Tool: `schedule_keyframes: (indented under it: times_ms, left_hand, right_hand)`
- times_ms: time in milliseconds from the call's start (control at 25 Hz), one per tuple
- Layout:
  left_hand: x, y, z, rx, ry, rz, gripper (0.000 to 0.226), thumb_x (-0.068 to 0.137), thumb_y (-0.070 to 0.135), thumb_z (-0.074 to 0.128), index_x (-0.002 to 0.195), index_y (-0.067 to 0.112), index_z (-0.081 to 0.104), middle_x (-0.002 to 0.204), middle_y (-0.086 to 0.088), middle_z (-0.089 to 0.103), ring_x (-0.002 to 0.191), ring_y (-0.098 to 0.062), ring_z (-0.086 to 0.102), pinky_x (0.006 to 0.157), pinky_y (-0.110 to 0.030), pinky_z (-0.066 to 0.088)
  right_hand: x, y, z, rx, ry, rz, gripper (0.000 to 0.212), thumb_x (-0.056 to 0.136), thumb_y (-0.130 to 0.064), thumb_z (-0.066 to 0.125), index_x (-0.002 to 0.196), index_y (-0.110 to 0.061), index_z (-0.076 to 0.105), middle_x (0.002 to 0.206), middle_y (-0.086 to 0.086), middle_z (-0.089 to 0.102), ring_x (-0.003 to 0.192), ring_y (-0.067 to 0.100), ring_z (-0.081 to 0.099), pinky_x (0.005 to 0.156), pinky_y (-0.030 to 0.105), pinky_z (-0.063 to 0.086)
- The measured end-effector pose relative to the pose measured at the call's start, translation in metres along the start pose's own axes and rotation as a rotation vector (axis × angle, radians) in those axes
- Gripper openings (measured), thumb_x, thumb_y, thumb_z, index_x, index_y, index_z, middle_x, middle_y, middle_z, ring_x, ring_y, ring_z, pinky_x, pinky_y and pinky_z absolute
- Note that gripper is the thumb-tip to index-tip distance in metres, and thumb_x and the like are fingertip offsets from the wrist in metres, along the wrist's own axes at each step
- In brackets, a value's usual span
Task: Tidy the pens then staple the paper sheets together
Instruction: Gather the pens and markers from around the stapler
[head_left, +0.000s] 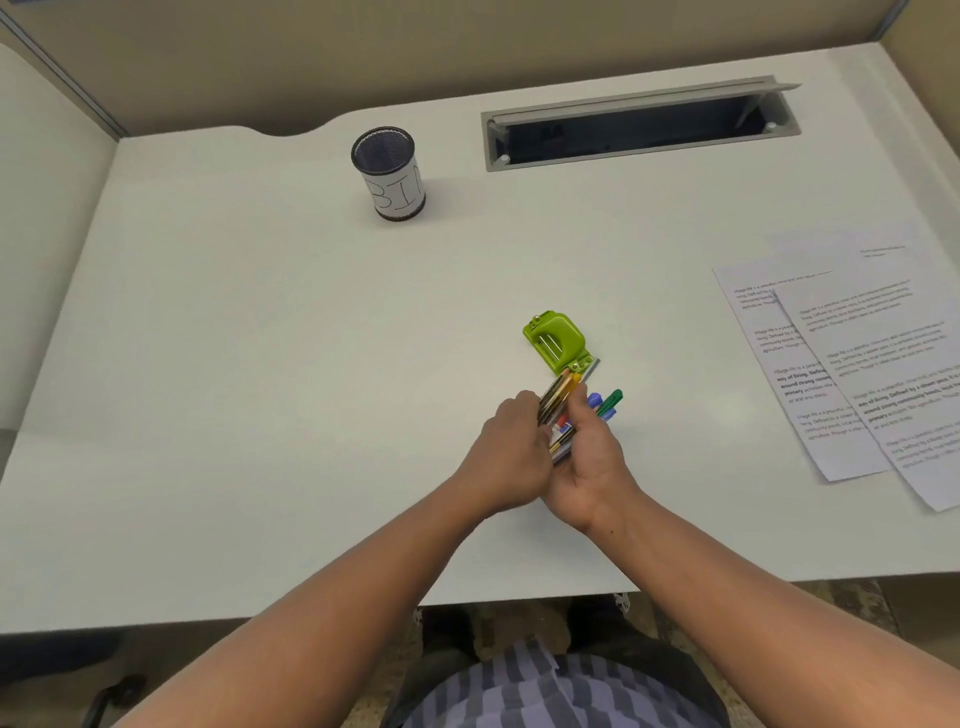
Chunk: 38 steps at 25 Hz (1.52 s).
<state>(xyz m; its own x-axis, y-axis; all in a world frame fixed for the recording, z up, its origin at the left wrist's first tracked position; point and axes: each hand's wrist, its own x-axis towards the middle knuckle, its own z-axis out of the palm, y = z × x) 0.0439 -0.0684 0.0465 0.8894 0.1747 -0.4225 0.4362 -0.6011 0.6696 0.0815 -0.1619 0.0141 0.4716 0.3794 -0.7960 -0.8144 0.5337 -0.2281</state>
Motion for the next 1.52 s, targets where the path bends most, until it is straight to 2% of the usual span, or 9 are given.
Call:
schedule_keyframes:
  times_ms: [280,400,520,640,760,920,1120,1360,1520]
  left_hand:
    - [-0.008,-0.005,0.01,-0.467,0.196,-0.064,0.029,0.088,0.02,0.033,0.111,0.023,0.05,0.101,-0.001,0.062,0.092,-0.02,0.061,0.077,-0.039,0.053]
    - [-0.006,-0.007,0.012,-0.67,0.225,-0.099,0.035,0.087,0.022,0.035,0.114,0.032,0.056,0.101,0.007,0.066,0.097,-0.015,0.063,0.083,-0.037,0.054]
    - [0.0,-0.006,0.01,-0.838,0.226,-0.187,0.029,0.088,0.049,0.039,0.102,0.034,0.06,0.09,0.019,0.069,0.091,-0.008,0.066,0.077,-0.03,0.053]
    - [0.005,-0.011,0.013,-0.91,0.173,-0.184,0.054,0.084,0.078,0.043,0.113,0.036,0.057,0.101,0.02,0.071,0.095,0.001,0.069,0.079,-0.029,0.057]
    - [0.01,-0.02,0.013,-0.959,0.135,-0.192,0.046,0.087,0.071,0.052,0.117,0.037,0.056,0.11,0.009,0.072,0.097,-0.007,0.073,0.084,-0.046,0.06]
    - [0.016,-0.028,0.011,-1.098,0.121,-0.198,0.042,0.091,0.056,0.061,0.119,0.025,0.059,0.109,-0.003,0.075,0.103,-0.018,0.073,0.083,-0.035,0.059]
    - [0.022,-0.034,0.01,-1.133,0.147,-0.203,0.035,0.091,0.049,0.065,0.118,0.027,0.063,0.112,-0.007,0.075,0.104,-0.023,0.073,0.089,-0.042,0.059]
    - [0.025,-0.044,-0.004,-1.184,0.123,-0.207,0.029,0.092,0.045,0.067,0.107,0.021,0.061,0.076,-0.002,0.06,0.056,-0.013,0.055,0.051,-0.027,0.049]
    - [0.022,-0.064,-0.034,-1.154,0.1,-0.164,0.028,0.093,0.044,0.067,0.107,0.022,0.057,0.076,0.0,0.056,0.057,-0.013,0.051,0.051,-0.027,0.047]
  right_hand:
    - [-0.002,0.007,0.029,-0.119,-0.031,-0.093,0.066,0.066,-0.078,0.066,0.091,-0.018,0.079,0.086,0.003,0.073,0.089,0.02,0.073,0.094,0.04,0.056]
    - [-0.008,0.006,0.041,-0.162,-0.109,-0.085,0.067,0.068,-0.085,0.059,0.089,-0.023,0.072,0.078,-0.003,0.064,0.082,0.014,0.066,0.089,0.033,0.054]
    - [-0.014,0.007,0.052,-0.175,-0.151,-0.081,0.067,0.073,-0.086,0.052,0.091,-0.024,0.067,0.075,-0.005,0.055,0.076,0.01,0.058,0.075,0.028,0.049]
    - [-0.015,0.006,0.058,-0.193,-0.129,-0.089,0.067,0.081,-0.084,0.045,0.092,-0.022,0.065,0.074,-0.004,0.052,0.074,0.01,0.056,0.074,0.026,0.047]
    - [-0.014,0.004,0.058,-0.269,-0.083,-0.054,0.076,0.078,-0.088,0.044,0.101,-0.019,0.068,0.08,-0.001,0.056,0.089,0.015,0.057,0.09,0.031,0.047]
    - [-0.017,0.003,0.058,-0.342,-0.119,-0.049,0.096,0.076,-0.089,0.046,0.121,-0.008,0.071,0.094,0.006,0.065,0.102,0.021,0.065,0.105,0.035,0.046]
    - [-0.013,0.0,0.055,-0.39,-0.176,-0.146,0.068,0.089,-0.077,0.04,0.079,-0.026,0.084,0.085,-0.001,0.078,0.089,0.014,0.076,0.08,0.029,0.059]
    - [-0.014,0.003,0.061,-0.599,-0.157,-0.087,0.08,0.092,-0.076,0.032,0.139,-0.017,0.06,0.132,0.005,0.062,0.094,0.009,0.064,0.064,0.023,0.049]
    - [0.002,0.011,0.064,-0.746,-0.085,-0.201,0.064,0.099,-0.061,0.041,0.151,-0.024,0.041,0.159,-0.006,0.039,0.143,0.01,0.037,0.098,0.028,0.033]
